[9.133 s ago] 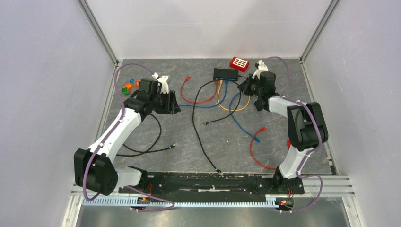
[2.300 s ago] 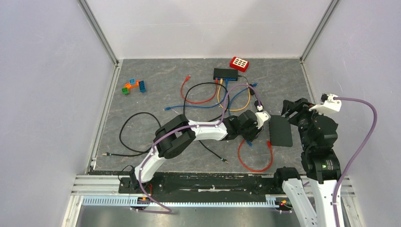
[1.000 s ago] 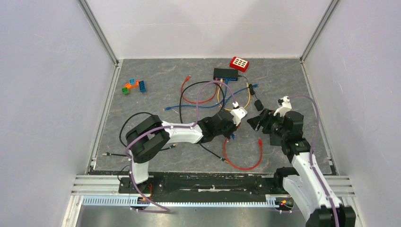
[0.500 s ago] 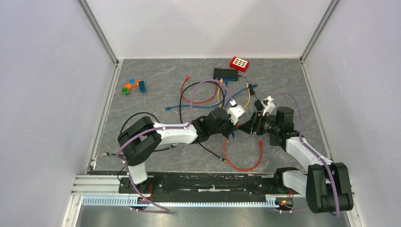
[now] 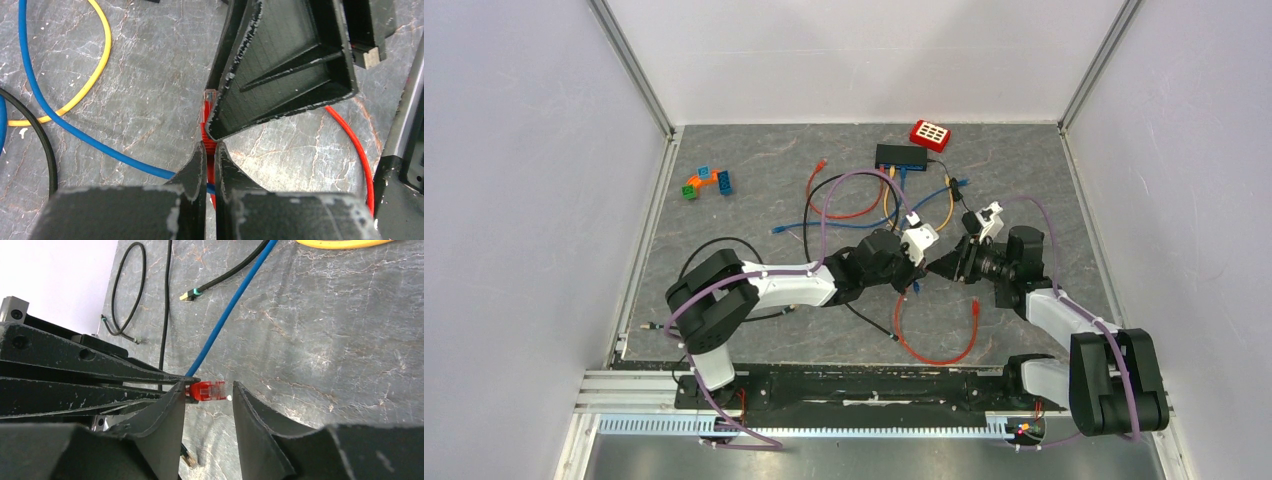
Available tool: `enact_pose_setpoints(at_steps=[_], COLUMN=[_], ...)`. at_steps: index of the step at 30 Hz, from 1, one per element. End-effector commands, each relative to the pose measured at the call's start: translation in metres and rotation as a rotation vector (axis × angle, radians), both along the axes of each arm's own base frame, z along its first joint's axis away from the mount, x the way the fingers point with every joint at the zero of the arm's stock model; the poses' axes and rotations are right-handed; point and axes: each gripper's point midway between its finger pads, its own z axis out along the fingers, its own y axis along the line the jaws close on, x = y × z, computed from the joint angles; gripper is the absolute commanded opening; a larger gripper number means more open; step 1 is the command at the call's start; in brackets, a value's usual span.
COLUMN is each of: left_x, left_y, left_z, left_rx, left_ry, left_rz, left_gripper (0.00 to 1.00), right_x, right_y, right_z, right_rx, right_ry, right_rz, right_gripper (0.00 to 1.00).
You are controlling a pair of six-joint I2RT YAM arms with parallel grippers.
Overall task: Insert the plug into the switch port
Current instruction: Pick up the connector from the center of the board.
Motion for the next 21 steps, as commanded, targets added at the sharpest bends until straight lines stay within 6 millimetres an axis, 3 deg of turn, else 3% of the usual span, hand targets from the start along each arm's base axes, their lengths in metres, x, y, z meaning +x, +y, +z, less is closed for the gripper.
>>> enact_pose_setpoints(at_steps=[1,4,9,11,15,21], left_x=[0.001,0.000,-0.001,0.002,0.003,0.007], left_y=[-0.008,-0.008,-0.006,-0.004,-0.002,-0.003], left_z=[0.040,0.041,0.045,0.042,0.037,0.036], left_rx=[-0.102,-0.105,-0.118,-0.094,-0.052,-0.030], left_ry=[-0.095,-0.093,-0.087,-0.088,-0.087,-0.100], left_rz=[-0.044,-0.050,-0.040,-0.027,-0.031,-0.048], left_gripper=[0.02,0.02,0.02,0.08,0.32,0.37], right_x=[0.004,0.003,0.003,0.003,0.003,0.003], right_y=[0.004,0.005,0.009,0.007,0.003,0.003], right_z=[0.014,0.016,0.023,0.022,0.025,0.033], right_rx=[0.062,0.092,0.157,0.157,0.160,0.195], right_ry=[-0.042,-0.038,-0.027,-0.019,-0.024,-0.032], right_rz=[-0.004,-0.014,-0.025,-0.042,-0.082,-0.096], right_gripper=[0.40,0.32,0.10,0.07,0.04,0.03])
